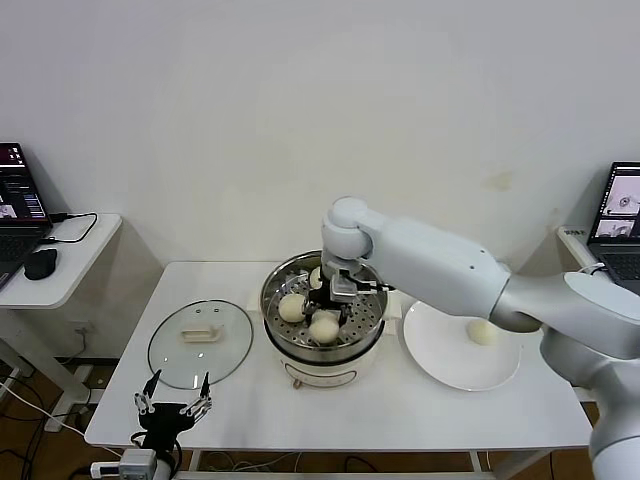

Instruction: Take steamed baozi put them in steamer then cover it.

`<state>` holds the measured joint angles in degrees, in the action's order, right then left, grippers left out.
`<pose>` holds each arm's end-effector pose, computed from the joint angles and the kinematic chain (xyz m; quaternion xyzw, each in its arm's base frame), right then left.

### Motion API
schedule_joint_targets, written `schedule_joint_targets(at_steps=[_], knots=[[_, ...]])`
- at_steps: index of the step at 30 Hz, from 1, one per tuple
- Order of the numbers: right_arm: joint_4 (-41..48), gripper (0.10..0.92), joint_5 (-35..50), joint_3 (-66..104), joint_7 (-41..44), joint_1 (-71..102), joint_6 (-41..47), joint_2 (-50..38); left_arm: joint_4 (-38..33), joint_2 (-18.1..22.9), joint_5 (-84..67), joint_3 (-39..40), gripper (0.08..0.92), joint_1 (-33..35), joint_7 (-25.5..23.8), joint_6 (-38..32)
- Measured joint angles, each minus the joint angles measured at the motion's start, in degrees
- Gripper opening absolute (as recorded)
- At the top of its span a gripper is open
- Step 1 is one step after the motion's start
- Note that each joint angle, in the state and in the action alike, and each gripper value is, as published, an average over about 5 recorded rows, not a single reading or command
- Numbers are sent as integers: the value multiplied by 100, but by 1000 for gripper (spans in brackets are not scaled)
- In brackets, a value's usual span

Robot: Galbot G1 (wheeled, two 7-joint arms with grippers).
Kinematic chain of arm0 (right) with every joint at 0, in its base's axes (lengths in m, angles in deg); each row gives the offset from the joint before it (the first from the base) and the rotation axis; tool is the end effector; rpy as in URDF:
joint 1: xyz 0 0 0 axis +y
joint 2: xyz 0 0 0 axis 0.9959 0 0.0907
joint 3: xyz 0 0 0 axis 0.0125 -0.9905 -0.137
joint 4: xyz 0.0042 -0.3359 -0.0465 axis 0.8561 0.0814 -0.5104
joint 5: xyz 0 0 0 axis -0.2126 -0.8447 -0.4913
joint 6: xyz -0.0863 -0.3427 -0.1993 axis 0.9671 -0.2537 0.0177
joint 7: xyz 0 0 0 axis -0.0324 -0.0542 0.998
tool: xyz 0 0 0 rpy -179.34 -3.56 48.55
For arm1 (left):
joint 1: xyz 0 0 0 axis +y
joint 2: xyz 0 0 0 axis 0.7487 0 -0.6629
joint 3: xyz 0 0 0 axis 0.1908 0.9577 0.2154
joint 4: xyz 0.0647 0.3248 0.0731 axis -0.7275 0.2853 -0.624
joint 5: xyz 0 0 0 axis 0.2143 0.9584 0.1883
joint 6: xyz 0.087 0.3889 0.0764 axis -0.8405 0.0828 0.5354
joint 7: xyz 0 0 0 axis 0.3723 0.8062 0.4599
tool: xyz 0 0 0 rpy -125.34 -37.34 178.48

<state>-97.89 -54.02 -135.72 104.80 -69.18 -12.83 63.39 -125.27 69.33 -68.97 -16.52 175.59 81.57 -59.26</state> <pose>0.5550 0.2138 -0.0992 -0.7026 0.0476 -0.7068 0.0669 0.1993 0.0609 -0.2924 0.0318 -0.9867 -0.0965 0.1265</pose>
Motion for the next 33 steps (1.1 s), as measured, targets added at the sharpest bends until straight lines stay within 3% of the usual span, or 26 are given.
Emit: schedule_joint_targets(at_steps=[6,14,24,33], knots=[[7,648,-1,-54,3,61,59,36,-20,-13,0,13,823,15,-2,3],[1,814,1,19,-40,99,209,44,-68,-23,-6,21,823,73,-2,3],[-165,823,408,258,-39,-239,812,-242,-127,-88,-8,94,823,69,-37,13],[-391,823,1179,587,-103,-747,2357,-1160,-197,-217,-68,112,823,94,-79,55]])
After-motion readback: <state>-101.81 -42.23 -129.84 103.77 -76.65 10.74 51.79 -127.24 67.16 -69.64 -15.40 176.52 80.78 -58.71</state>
